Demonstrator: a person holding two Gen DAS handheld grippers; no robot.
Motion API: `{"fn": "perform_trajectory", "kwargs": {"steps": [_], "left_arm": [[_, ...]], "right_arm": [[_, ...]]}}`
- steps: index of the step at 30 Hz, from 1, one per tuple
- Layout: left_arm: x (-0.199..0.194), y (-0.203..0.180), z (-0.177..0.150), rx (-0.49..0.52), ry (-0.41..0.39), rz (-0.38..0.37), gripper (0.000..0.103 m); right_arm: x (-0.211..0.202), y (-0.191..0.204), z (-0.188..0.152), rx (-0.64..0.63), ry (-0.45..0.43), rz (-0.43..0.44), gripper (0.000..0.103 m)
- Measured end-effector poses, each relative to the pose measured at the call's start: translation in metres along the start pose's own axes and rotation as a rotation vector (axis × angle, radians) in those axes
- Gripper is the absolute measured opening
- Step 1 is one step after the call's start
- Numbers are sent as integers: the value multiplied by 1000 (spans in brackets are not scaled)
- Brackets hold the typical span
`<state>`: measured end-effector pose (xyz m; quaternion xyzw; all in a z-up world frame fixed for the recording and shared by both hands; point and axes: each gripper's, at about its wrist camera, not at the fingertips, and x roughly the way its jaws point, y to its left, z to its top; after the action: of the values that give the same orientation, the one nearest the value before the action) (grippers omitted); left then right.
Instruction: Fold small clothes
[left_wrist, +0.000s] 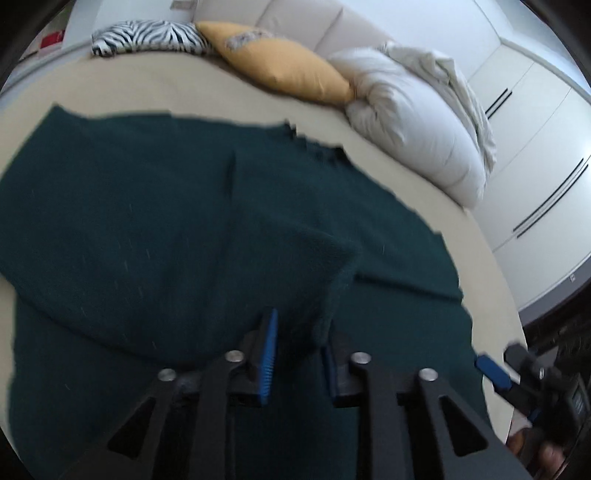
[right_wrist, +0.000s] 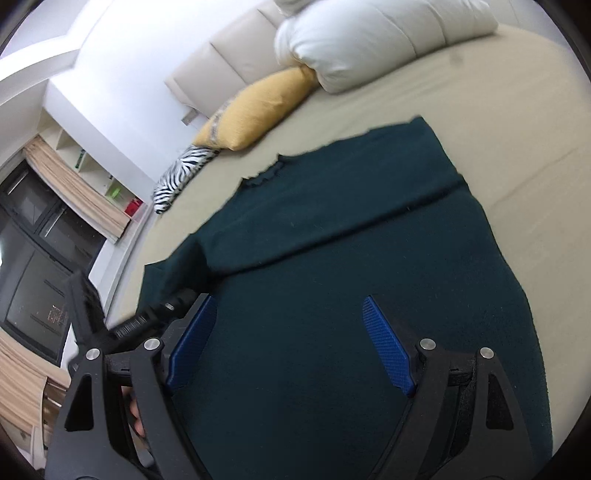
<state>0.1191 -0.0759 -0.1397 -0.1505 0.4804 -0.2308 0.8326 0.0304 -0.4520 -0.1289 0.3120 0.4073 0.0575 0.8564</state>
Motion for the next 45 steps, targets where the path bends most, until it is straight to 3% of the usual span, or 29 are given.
{"fn": "perform_trajectory", "kwargs": {"steps": [1,4,5,9,12,15,17,19,23,27,30,33,39,40,42,43,45], "left_arm": [[-5,1,-7,12,-2,-8,34],[-35,9,-16,18,-14,-47,70],[-46,12,-18,23,-31,-63,73],[-86,44,-9,-14,-88,-55,73],[-102,76,3,-90,-134,-24,73],[-110,106,12,-154,-155,10,72],[-115,122,16,-187,-173,24,72],[-118,135,23,-213,-187,41,72],[-115,144,45,-228,-211,55,72],[-108,144,70,-211,-226,92,72],[-89,144,90,-218,-207,114,72],[-62,141,106,-203,-165,152,72],[-13,133,125,-130,-84,274,72],[-8,130,128,-109,-84,298,71],[-1,125,131,-74,-71,328,48],[1,124,131,-70,-65,326,28],[-1,125,130,-66,-72,336,17]], "right_arm": [[6,-3,0,14,17,4,81],[31,-5,4,52,70,47,81],[39,0,5,48,80,68,81],[81,27,12,25,144,121,81],[119,47,12,-19,206,64,79],[142,69,11,-127,218,-26,52],[147,80,11,-182,236,-62,19],[143,92,13,-226,234,-64,6],[114,118,34,-336,171,-59,6],[83,119,75,-392,92,-71,6],[80,97,104,-392,74,-109,6],[102,63,122,-352,110,-164,6],[128,17,115,-281,161,-148,6],[130,15,113,-273,162,-148,6],[131,8,114,-251,157,-136,6],[132,5,116,-248,154,-136,6],[132,5,114,-261,136,-141,6]]}}
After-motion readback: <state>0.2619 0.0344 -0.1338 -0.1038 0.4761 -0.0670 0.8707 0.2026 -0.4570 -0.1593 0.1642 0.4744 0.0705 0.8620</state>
